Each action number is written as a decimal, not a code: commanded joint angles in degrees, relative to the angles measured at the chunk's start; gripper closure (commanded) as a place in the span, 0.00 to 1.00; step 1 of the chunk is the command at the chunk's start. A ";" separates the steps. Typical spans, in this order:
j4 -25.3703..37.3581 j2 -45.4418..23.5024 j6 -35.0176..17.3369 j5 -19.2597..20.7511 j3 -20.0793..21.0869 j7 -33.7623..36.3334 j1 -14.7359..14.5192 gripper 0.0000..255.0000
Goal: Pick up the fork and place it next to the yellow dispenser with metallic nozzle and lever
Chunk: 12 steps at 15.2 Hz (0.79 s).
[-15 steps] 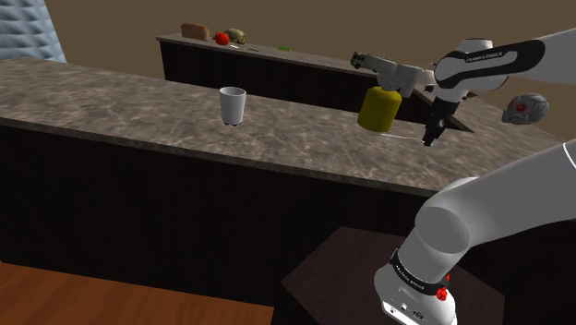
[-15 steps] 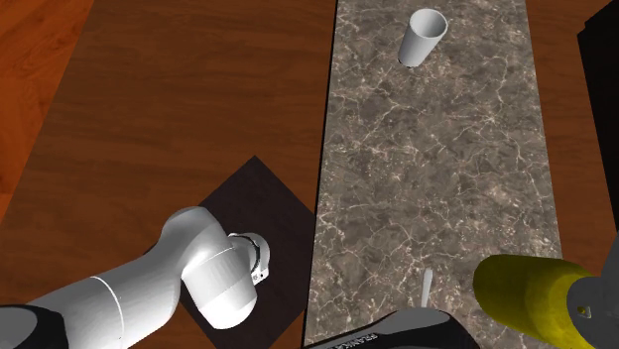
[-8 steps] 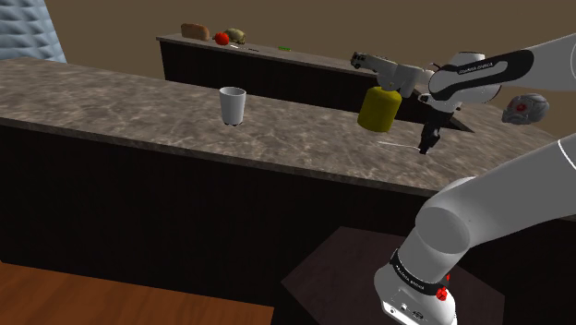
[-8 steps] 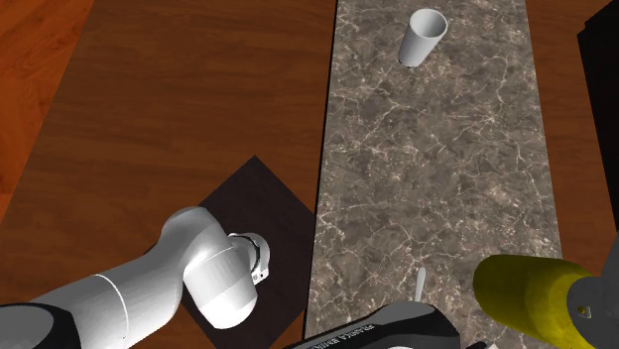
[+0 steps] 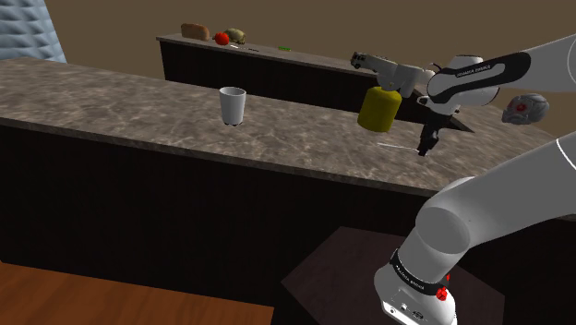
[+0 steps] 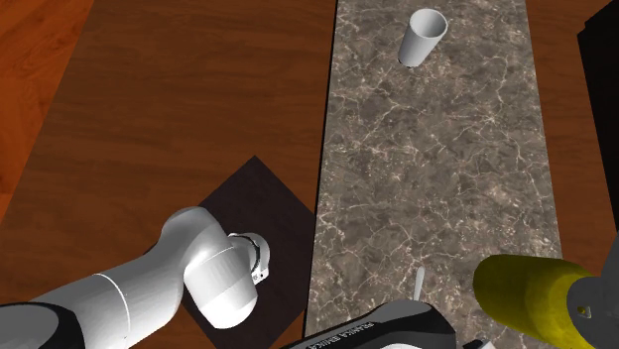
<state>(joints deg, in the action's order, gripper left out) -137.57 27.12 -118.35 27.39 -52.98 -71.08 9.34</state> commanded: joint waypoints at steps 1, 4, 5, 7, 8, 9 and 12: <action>0.00 0.00 0.00 0.00 0.00 0.00 0.00 0.00; 0.00 0.00 0.00 0.00 0.00 0.00 0.00 0.00; 0.00 0.00 0.00 0.00 0.00 0.00 0.00 0.00; 1.19 0.94 2.16 -0.14 1.15 0.12 0.30 0.00; 2.45 1.76 4.29 -0.35 2.25 0.19 0.53 0.00; 3.77 2.46 6.36 -0.60 3.27 0.23 0.70 0.00; 4.86 2.94 7.96 -0.83 4.03 0.23 0.78 0.00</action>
<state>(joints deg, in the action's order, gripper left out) -132.79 29.67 -110.93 26.49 -49.31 -70.92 9.92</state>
